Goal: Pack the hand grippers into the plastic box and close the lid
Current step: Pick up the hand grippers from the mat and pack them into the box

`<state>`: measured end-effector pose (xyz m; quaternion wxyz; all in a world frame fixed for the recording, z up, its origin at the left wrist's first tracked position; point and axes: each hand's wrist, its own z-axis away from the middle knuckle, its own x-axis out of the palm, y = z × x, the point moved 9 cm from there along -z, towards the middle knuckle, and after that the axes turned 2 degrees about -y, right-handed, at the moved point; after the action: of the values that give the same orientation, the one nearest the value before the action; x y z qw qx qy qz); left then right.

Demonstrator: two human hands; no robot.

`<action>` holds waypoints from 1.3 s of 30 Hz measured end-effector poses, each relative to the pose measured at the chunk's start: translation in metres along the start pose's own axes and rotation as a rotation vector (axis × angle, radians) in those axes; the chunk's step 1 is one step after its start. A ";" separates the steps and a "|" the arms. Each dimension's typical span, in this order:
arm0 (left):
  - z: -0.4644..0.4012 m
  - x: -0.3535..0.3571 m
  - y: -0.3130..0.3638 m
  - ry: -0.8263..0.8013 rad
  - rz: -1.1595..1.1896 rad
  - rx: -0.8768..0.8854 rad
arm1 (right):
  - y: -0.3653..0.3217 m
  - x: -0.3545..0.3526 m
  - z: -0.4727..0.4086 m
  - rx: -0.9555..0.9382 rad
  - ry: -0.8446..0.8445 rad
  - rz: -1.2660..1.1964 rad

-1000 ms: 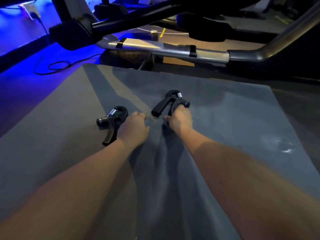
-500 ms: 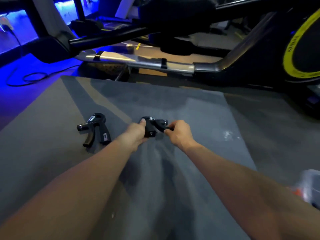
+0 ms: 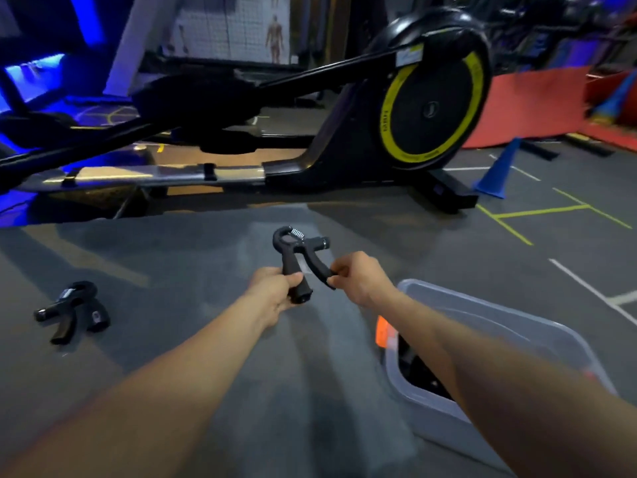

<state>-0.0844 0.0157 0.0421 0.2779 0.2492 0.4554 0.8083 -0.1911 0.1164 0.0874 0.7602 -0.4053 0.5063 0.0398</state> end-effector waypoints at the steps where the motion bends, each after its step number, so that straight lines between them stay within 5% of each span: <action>1: 0.006 0.011 -0.001 0.013 -0.048 0.045 | 0.013 -0.004 0.008 0.027 -0.002 -0.021; 6: 0.036 0.070 0.001 -0.021 -0.414 0.337 | 0.053 -0.020 0.041 0.113 0.042 -0.366; 16: 0.048 0.158 -0.035 -0.284 -0.549 0.402 | 0.127 -0.042 0.066 0.363 0.076 -0.895; 20: 0.036 0.158 -0.028 -0.118 -0.737 0.485 | 0.146 -0.055 0.073 0.354 0.036 -0.841; 22: 0.025 0.157 -0.041 -0.097 -0.821 0.383 | 0.150 -0.052 0.077 0.333 -0.033 -0.882; 26: 0.017 0.179 -0.073 -0.247 -0.605 0.183 | 0.167 -0.051 0.076 0.328 -0.036 -0.899; 32: -0.006 0.197 -0.104 -0.142 -0.329 0.006 | 0.212 -0.052 0.068 0.426 0.008 -0.526; 39: -0.044 0.219 -0.109 -0.173 -0.632 0.202 | 0.253 -0.039 0.028 0.565 0.048 -0.254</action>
<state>-0.2469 0.1848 -0.0407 0.5260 0.1898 0.5627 0.6089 -0.3086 0.3179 -0.0228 0.8294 -0.2390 0.4604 -0.2075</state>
